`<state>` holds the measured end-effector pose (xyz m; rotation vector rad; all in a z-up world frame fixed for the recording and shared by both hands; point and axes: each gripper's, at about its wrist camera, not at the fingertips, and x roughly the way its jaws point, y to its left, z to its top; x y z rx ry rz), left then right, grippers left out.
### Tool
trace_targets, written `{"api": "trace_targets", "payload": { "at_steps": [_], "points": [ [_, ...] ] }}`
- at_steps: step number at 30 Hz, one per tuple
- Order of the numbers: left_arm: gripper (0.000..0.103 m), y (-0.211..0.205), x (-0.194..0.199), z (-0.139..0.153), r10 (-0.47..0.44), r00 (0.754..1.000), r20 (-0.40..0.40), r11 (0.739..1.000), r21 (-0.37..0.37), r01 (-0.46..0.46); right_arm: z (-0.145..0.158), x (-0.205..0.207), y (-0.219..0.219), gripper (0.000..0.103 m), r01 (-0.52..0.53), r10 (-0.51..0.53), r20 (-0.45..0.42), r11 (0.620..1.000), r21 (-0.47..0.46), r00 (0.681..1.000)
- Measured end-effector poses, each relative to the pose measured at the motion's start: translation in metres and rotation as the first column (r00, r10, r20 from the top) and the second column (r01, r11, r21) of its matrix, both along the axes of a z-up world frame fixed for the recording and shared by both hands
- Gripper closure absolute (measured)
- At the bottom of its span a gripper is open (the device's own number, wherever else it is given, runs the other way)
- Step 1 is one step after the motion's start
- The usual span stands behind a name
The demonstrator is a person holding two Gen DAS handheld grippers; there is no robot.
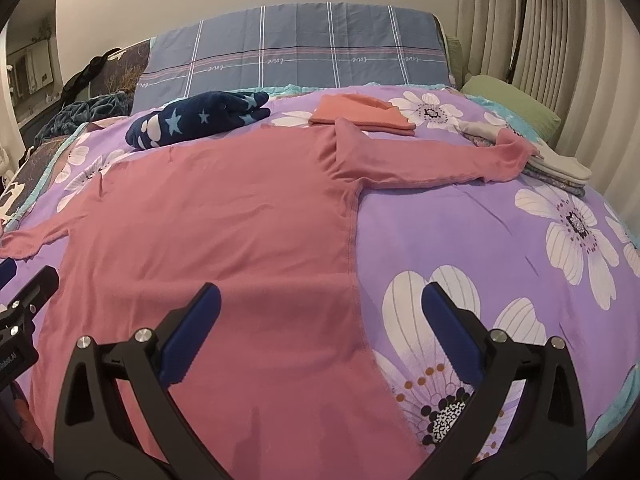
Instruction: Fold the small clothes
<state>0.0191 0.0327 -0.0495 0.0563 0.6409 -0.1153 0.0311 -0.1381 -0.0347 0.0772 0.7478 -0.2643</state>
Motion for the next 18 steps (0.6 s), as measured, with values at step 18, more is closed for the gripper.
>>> {"api": "trace_targets", "payload": {
  "at_steps": [18],
  "points": [
    [0.001,0.033,0.019,-0.006,0.039,0.999,-0.038,0.999,-0.014,-0.040,-0.003,0.017,-0.002,0.002,-0.039,0.038,0.032,0.999,0.032,0.999]
  ]
}}
